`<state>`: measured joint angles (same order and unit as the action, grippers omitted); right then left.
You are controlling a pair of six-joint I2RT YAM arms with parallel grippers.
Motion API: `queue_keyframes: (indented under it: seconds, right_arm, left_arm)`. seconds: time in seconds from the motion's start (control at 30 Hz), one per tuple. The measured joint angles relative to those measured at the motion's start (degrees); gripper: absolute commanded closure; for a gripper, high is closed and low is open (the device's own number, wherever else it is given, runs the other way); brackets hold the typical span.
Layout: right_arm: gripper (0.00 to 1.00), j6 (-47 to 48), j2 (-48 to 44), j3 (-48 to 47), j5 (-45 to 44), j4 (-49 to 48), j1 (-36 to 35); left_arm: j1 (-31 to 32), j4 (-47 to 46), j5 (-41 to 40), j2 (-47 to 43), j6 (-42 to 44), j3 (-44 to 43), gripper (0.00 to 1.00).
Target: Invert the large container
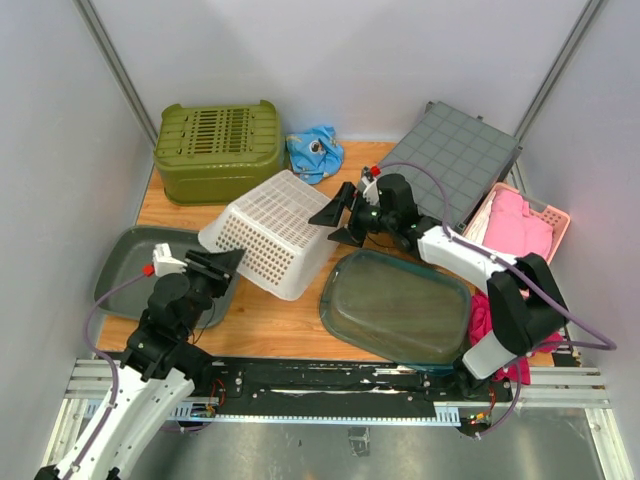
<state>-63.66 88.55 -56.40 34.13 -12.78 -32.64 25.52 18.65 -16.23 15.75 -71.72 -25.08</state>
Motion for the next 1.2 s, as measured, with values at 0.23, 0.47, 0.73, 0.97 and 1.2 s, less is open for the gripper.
queue_keyframes:
  seconds: [0.23, 0.47, 0.73, 0.97, 1.2]
  right_arm:
    - [0.06, 1.1, 4.7, -6.0, -1.7, 1.1, 0.0]
    - [0.07, 2.5, 4.7, -6.3, -3.0, 3.2, 0.2]
    - [0.07, 7.4, 2.3, -6.3, -6.3, 10.1, 0.5]
    - [0.07, 11.4, -3.8, -4.9, -8.7, 14.2, 0.5]
    - [0.07, 16.7, -11.0, -3.0, -11.8, 21.4, 0.5]
  left_arm:
    - [0.7, 13.4, 8.1, 0.2, 4.8, 2.3, 0.04]
    - [0.8, 19.6, 8.9, 1.6, 9.6, -1.0, 0.01]
    - [0.8, 20.9, 2.9, 9.5, 21.2, -14.6, 0.01]
    - [0.9, 21.3, -0.4, 14.6, 24.8, -17.2, 0.01]
    - [0.9, 20.2, -4.2, 29.6, 28.9, -25.9, 0.01]
